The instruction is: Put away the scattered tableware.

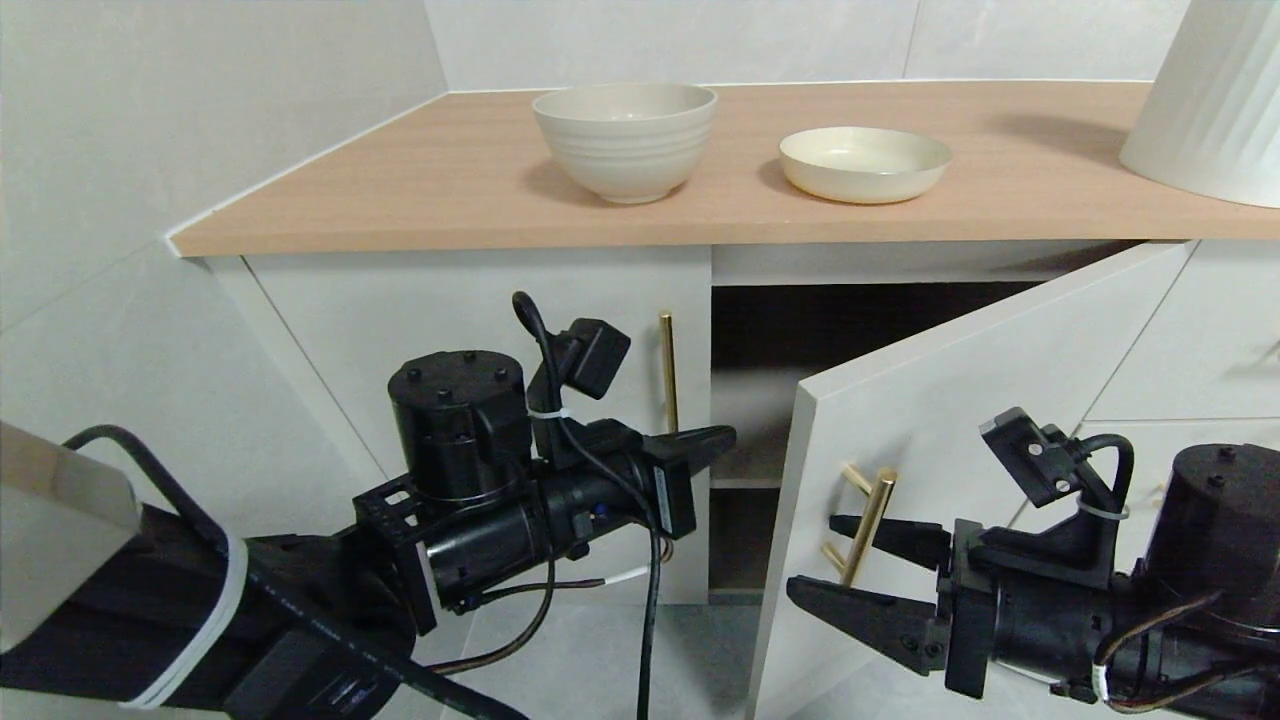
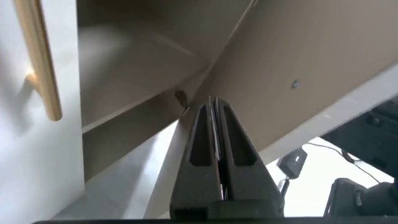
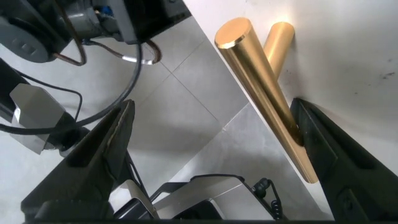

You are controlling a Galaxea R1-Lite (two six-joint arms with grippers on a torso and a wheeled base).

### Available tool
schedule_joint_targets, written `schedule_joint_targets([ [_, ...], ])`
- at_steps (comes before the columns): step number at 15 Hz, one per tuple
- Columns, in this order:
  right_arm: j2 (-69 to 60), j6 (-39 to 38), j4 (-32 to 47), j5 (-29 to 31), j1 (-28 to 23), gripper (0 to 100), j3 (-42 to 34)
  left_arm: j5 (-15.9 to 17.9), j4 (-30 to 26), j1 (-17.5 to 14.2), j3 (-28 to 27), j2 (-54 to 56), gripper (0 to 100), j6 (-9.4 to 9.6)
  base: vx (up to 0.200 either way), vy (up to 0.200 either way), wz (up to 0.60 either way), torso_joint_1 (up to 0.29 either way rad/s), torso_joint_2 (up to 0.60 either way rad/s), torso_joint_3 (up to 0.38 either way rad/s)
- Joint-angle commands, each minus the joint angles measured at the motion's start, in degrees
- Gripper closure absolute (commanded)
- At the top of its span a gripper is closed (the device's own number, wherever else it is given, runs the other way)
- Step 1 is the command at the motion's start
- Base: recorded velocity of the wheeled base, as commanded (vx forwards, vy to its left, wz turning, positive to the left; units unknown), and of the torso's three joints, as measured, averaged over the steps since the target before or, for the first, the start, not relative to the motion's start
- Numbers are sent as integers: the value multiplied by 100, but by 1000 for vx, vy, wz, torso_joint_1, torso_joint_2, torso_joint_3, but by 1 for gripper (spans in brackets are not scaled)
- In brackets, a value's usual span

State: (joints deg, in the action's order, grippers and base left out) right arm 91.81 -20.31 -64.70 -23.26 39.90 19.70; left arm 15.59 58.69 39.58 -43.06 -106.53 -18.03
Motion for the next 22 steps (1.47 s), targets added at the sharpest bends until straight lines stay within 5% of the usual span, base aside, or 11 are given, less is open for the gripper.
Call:
schedule_joint_targets([
  [1, -23, 1, -8, 32, 0, 0, 8, 225, 3, 67, -309, -236, 100, 1, 0, 0, 0, 0, 0, 0],
  [5, -23, 1, -8, 67, -9, 0, 8, 919, 257, 304, -229, -588, 100, 1, 0, 0, 0, 0, 0, 0],
  [8, -49, 9, -8, 76, -96, 0, -1, 937, 864, 551, -106, -904, 100, 1, 0, 0, 0, 0, 0, 0],
  [18, 294, 176, -105, 23, -1274, 0, 227, 937, 899, 744, -80, -852, 100, 1, 0, 0, 0, 0, 0, 0],
  [22, -664, 660, 440, 76, -1046, 0, 87, 911, 890, 744, -89, -878, 100, 1, 0, 0, 0, 0, 0, 0],
])
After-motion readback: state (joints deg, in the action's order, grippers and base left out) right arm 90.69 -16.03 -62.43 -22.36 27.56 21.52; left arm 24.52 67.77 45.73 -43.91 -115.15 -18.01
